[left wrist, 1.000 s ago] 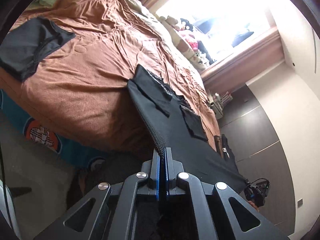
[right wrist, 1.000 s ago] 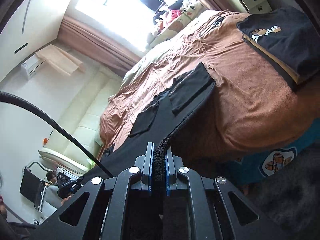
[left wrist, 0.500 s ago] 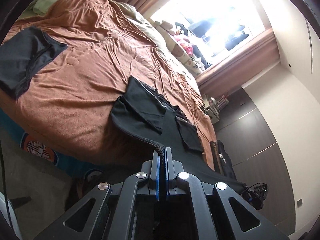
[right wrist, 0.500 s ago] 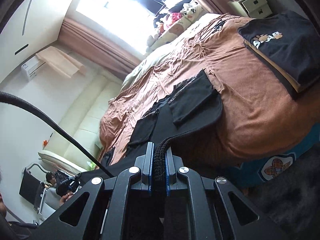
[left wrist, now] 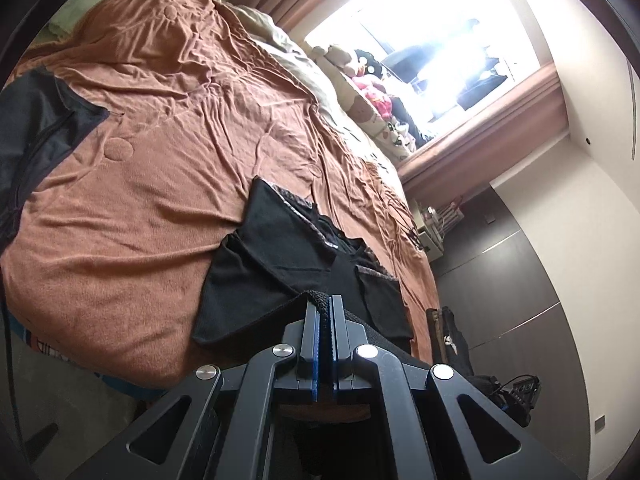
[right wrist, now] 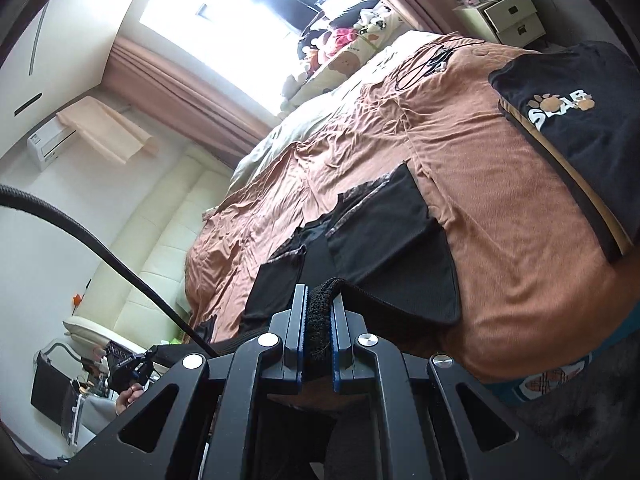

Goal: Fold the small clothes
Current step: 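Lift the gripped side edge with both grippers and fold it over the shirt, then lower the folded edge and open both grippers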

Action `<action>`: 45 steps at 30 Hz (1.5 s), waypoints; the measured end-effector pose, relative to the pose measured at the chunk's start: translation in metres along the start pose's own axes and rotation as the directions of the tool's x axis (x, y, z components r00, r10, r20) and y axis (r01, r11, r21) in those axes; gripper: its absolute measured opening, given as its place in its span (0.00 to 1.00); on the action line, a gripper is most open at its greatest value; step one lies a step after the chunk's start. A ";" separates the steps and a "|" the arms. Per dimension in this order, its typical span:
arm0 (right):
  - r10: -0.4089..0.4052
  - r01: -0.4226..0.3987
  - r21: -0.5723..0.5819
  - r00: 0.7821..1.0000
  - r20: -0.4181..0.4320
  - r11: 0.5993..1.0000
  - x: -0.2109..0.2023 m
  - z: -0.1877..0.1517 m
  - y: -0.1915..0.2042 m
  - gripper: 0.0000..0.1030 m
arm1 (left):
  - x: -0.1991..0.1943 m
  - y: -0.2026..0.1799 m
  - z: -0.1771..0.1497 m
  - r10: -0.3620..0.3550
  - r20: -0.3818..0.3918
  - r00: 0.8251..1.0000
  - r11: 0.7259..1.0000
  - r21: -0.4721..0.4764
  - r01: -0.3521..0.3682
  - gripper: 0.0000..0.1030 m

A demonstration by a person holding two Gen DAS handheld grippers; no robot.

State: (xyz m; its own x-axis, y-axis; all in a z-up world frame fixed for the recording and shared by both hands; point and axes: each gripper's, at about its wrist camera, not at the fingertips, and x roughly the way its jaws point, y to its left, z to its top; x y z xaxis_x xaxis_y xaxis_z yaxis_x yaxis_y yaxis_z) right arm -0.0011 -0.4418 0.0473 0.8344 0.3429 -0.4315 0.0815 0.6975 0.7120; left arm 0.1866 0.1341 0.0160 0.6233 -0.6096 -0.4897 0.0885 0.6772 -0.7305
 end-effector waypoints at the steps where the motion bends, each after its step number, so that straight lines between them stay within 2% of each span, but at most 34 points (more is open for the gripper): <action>1: -0.003 0.003 0.000 1.000 -0.001 1.000 0.006 0.004 0.000 0.06 | 0.005 -0.001 0.005 -0.001 0.001 1.000 1.000 0.001 0.001 0.03; 14: -0.053 0.054 0.031 0.998 -0.032 0.998 0.073 0.053 -0.015 0.06 | 0.070 -0.003 0.057 0.044 -0.014 0.999 0.999 0.010 -0.044 0.03; 34: -0.140 0.144 0.028 0.984 -0.112 0.989 0.201 0.119 -0.041 0.06 | 0.183 0.041 0.113 0.155 -0.102 0.983 0.988 -0.008 -0.157 0.03; 37: -0.195 0.198 0.013 0.974 -0.116 0.980 0.219 0.126 -0.047 0.06 | 0.198 0.048 0.121 0.164 -0.112 0.980 0.986 -0.006 -0.166 0.03; 41: -0.223 0.226 0.010 0.966 -0.129 0.974 0.245 0.132 -0.049 0.06 | 0.224 0.060 0.132 0.197 -0.129 0.972 0.980 -0.006 -0.199 0.04; 44: -0.273 0.271 -0.031 0.952 -0.140 0.962 0.264 0.135 -0.046 0.08 | 0.242 0.065 0.136 0.219 -0.150 0.964 0.976 0.010 -0.220 0.05; 45: -0.289 0.287 -0.035 0.945 -0.150 0.957 0.269 0.135 -0.047 0.09 | 0.246 0.067 0.137 0.240 -0.152 0.959 0.970 0.013 -0.241 0.08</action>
State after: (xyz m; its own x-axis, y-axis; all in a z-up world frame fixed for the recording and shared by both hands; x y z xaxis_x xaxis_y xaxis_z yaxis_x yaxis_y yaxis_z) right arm 0.2934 -0.4669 -0.0273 0.6832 0.2172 -0.6972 0.2985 0.7883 0.5380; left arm 0.4520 0.0857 -0.0879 0.5006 -0.4845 -0.7174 -0.0541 0.8096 -0.5844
